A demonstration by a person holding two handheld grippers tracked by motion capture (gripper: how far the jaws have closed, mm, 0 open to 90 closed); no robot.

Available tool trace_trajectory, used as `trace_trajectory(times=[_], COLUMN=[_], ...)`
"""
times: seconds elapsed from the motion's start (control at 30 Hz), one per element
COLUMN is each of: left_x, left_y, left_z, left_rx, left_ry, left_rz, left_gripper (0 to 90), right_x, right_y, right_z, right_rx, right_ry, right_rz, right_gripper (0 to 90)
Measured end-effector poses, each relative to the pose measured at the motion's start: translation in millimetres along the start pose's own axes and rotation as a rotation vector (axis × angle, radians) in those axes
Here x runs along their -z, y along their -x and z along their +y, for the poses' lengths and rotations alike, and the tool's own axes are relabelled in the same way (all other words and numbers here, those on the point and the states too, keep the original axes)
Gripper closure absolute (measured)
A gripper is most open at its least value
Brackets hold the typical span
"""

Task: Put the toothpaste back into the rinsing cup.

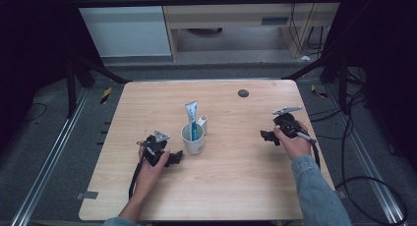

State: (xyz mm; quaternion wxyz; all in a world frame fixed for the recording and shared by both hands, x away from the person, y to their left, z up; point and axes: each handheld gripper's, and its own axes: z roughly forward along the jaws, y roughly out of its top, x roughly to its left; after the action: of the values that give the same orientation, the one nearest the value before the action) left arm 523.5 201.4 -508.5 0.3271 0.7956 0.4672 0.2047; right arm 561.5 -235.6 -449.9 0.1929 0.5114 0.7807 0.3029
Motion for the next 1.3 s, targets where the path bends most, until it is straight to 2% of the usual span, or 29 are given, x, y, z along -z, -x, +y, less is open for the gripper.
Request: trace_trajectory(times=[0.67, 0.87, 1.0, 1.1, 1.2, 1.3], left_x=[0.1, 0.1, 0.0, 0.0, 0.0, 0.1], left_y=[0.0, 0.0, 0.0, 0.0, 0.0, 0.0], left_z=[0.0, 0.0, 0.0, 0.0, 0.0, 0.0], left_rx=[-0.001, -0.001, -0.001, -0.001, -0.001, 0.0], left_ry=[-0.001, -0.001, 0.0, 0.0, 0.0, -0.001], left_rz=[0.0, 0.0, 0.0, 0.0, 0.0, 0.0], left_gripper=[0.0, 0.0, 0.0, 0.0, 0.0, 0.0], right_x=[-34.2, -42.9, -47.7, -49.6, -52.7, -56.6], right_y=[-2.7, -2.2, 0.5, 2.1, 3.4, 4.6], right_z=[-12.0, -13.4, -14.5, -15.2, -17.9, -21.2], right_rx=[-0.02, -0.042, -0.053, -0.062, -0.083, -0.097], right_ry=[-0.009, 0.009, 0.028, 0.04, 0.06, 0.06], right_rz=[-0.015, -0.023, -0.052, -0.055, -0.084, -0.087], right_gripper=[12.1, 11.0, 9.4, 9.4, 9.2, 7.6])
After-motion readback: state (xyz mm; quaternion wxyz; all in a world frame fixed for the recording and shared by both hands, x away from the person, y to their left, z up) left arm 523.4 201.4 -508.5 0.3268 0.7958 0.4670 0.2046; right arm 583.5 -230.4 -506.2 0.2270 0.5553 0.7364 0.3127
